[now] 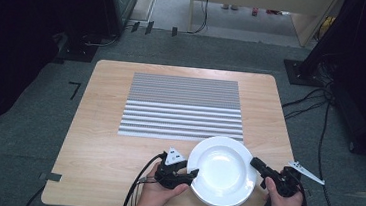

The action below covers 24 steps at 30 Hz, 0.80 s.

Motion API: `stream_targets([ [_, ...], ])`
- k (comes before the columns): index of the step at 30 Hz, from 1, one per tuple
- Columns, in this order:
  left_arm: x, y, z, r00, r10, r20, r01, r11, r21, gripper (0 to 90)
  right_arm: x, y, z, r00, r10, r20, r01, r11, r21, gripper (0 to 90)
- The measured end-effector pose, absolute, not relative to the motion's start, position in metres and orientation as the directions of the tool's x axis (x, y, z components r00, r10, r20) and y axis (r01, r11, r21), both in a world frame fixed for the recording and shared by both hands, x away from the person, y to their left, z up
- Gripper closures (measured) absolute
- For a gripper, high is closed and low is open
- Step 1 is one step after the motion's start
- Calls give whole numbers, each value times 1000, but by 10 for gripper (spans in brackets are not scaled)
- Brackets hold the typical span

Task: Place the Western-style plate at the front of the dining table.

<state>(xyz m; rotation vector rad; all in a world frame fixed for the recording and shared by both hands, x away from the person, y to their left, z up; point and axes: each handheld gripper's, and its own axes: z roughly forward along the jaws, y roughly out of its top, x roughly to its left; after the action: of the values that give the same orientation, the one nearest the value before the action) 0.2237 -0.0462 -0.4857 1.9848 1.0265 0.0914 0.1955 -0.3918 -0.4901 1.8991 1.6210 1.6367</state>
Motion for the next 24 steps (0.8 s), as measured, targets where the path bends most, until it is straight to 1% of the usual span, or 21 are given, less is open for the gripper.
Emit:
stream_targets([
  [6,224,-46,-486,654,691,-308,631,-273,727,491,196,-389,-490,-190,766,615,602,-404,689,810],
  [16,224,-46,-485,652,691,-313,631,-265,729,494,197,-388,-494,-194,788,585,599,-377,707,803],
  [24,223,-46,-484,650,691,-317,625,-249,740,496,196,-388,-494,-203,777,596,594,-386,706,803],
])
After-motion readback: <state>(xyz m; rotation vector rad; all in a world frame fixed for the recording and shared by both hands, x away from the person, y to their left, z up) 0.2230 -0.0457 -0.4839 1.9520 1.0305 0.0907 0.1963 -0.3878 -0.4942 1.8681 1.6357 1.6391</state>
